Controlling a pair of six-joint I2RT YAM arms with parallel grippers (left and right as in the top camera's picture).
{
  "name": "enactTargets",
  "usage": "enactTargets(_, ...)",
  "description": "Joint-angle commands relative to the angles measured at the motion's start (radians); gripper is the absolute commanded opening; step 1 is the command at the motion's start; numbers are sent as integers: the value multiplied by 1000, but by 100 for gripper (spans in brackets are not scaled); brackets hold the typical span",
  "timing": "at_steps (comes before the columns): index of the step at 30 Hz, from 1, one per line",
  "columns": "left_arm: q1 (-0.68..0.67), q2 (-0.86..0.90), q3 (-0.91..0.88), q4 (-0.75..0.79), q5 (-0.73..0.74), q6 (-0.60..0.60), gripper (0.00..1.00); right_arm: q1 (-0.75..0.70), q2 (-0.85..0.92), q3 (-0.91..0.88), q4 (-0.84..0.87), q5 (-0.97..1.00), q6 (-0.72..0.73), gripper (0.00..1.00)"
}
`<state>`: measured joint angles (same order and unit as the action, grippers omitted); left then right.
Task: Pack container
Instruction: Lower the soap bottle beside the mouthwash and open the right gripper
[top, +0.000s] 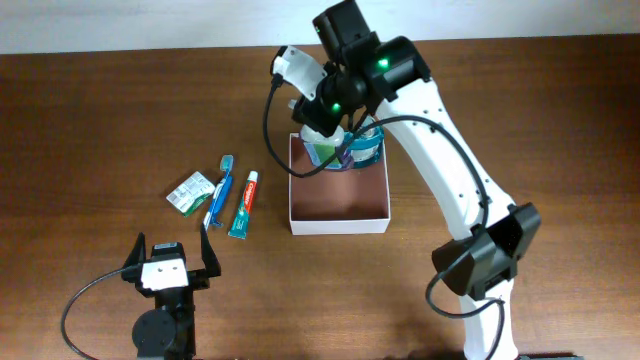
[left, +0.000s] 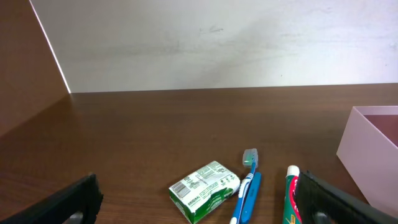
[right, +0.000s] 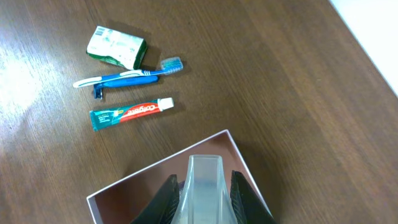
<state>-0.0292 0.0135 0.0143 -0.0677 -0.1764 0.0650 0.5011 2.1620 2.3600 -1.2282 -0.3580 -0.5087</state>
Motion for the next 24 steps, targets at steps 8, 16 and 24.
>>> enactTargets(8,6,-8,-5,0,0,19,99,9,14,16,66,-27,-8,20)
enactTargets(16,6,-8,-5,0,0,19,99,9,69,16,78,-32,-8,20)
enactTargets(24,6,-8,-5,0,0,19,99,9,89,16,106,-31,-8,21)
